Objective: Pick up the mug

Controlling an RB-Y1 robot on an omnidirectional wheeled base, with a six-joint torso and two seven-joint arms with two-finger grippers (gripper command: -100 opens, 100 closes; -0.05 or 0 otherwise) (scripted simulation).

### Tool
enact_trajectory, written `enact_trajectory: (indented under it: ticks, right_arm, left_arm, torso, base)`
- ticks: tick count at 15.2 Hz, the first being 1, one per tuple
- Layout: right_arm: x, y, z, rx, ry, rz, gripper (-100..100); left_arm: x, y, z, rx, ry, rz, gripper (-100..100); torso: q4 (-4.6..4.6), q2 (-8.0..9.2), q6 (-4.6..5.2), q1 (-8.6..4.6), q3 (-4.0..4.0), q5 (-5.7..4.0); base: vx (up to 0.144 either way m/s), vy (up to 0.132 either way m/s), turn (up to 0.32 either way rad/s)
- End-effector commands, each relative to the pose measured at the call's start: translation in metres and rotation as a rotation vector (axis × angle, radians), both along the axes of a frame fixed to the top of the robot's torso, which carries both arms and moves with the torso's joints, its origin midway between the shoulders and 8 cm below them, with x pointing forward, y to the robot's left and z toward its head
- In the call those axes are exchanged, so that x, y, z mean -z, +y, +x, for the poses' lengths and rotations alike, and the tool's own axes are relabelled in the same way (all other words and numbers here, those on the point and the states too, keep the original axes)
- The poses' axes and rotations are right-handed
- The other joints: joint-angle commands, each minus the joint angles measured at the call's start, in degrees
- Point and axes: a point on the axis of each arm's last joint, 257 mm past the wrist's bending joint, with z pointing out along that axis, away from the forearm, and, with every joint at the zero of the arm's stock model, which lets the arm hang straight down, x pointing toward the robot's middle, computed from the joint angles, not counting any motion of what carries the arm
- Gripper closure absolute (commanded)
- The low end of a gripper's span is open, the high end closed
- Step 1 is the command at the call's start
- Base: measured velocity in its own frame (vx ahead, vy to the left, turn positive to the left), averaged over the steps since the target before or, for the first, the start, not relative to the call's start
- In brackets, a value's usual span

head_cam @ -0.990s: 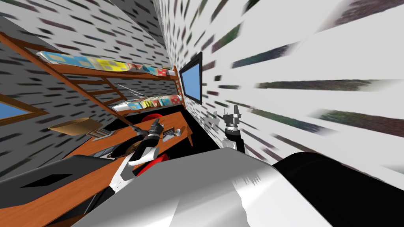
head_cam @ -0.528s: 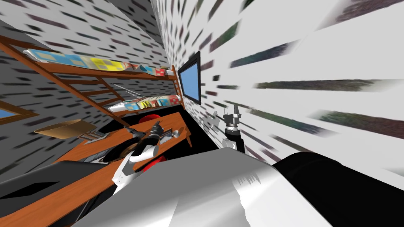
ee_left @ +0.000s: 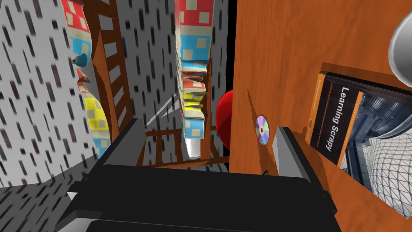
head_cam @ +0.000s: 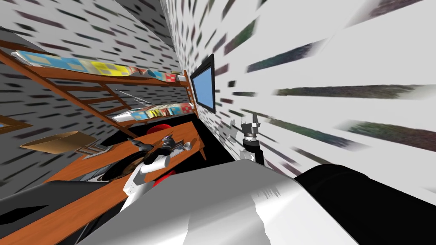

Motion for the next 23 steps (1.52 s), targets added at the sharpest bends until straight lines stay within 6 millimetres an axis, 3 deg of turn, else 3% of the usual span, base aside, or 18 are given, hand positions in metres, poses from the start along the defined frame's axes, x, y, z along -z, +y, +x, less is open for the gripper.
enact_trajectory:
  ticks: [1,12,23]
  right_arm:
    - [0.0,0.0,0.0,0.0,0.0,0.0,0]
    - [0.0,0.0,0.0,0.0,0.0,0.0,0]
    - [0.0,0.0,0.0,0.0,0.0,0.0,0]
  left_arm:
    - [0.015,0.01,-0.002,-0.023,0.05,-0.031,-100]
    - [0.088,0.043,-0.019,-0.144,0.276,-0.2,-100]
    - [0.143,0.053,-0.049,-0.246,0.488,-0.343,-100]
  torso:
    - [0.0,0.0,0.0,0.0,0.0,0.0]
    - [0.0,0.01,-0.01,0.03,0.01,0.0]
    - [0.01,0.01,0.0,0.03,0.01,0.0]
  base:
    - [0.03,-0.049,-0.02]
    - [0.035,-0.039,-0.016]
    - [0.035,-0.035,-0.012]
